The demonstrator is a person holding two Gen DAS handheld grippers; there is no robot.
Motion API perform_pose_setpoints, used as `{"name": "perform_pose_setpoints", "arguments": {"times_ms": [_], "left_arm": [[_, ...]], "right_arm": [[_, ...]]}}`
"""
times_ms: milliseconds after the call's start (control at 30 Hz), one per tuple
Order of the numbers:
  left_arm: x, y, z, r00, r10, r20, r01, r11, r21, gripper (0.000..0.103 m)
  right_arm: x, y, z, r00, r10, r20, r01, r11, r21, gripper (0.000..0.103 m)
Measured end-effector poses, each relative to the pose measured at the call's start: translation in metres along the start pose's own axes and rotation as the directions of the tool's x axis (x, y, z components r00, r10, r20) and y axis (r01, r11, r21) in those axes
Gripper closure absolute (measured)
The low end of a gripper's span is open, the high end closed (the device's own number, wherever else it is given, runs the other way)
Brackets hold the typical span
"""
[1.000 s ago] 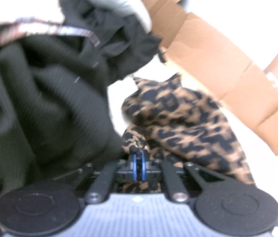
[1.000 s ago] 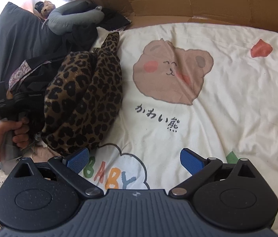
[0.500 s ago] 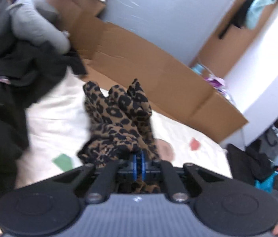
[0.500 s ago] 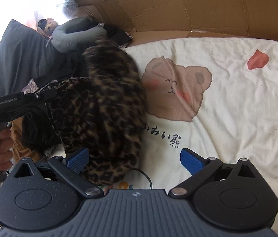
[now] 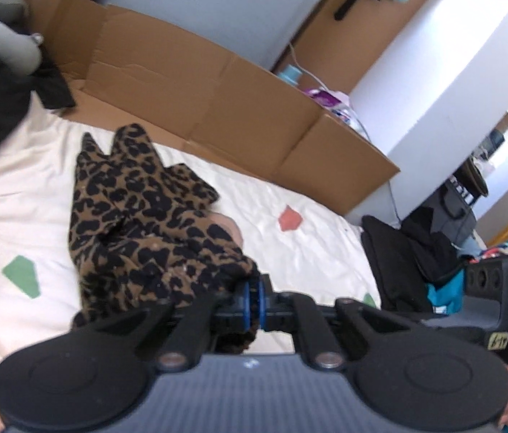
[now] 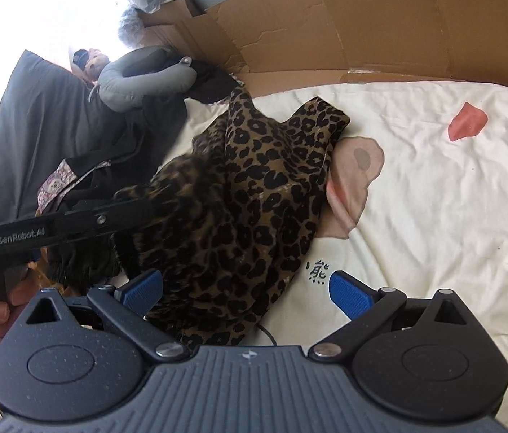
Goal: Fold clothes
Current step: 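Lay the leopard-print garment flat on the duvet with the left gripper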
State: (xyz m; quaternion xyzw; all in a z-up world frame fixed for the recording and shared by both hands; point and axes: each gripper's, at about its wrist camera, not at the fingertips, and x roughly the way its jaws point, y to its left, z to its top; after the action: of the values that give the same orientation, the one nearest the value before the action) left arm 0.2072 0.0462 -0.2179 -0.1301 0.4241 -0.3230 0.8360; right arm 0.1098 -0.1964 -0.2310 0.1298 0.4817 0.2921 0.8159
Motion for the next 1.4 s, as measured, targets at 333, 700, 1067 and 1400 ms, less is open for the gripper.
{"name": "perform_pose_setpoints", "arguments": {"times_ms": [333,700,1067,1400], "left_arm": [[0.031,-0.023,-0.004,0.995,-0.028,-0.094,0.035,0.997,0.075,0.097],[-0.007,-0.025,-0.01,0.991,-0.027,-0.127,0.042,0.993,0.113,0.075],[-0.039,0.019,-0.02,0.983,0.131,-0.131,-0.118,0.988,0.101,0.067],[-0.046,0.079,-0.056,0.938,0.281,-0.205,-0.283,0.959,0.017,0.051]], "right_arm": [[0.007,-0.004,-0.007,0.999,-0.026,-0.021,0.026,1.0,0.014,0.002],[0.016,-0.021,-0.029,0.996,-0.04,-0.076,0.043,0.998,0.04,0.002],[0.029,-0.004,-0.041,0.993,0.003,-0.115,-0.002,1.0,0.011,0.002],[0.046,0.018,-0.051,0.985,0.042,-0.167,-0.047,0.998,-0.03,0.002]]}}
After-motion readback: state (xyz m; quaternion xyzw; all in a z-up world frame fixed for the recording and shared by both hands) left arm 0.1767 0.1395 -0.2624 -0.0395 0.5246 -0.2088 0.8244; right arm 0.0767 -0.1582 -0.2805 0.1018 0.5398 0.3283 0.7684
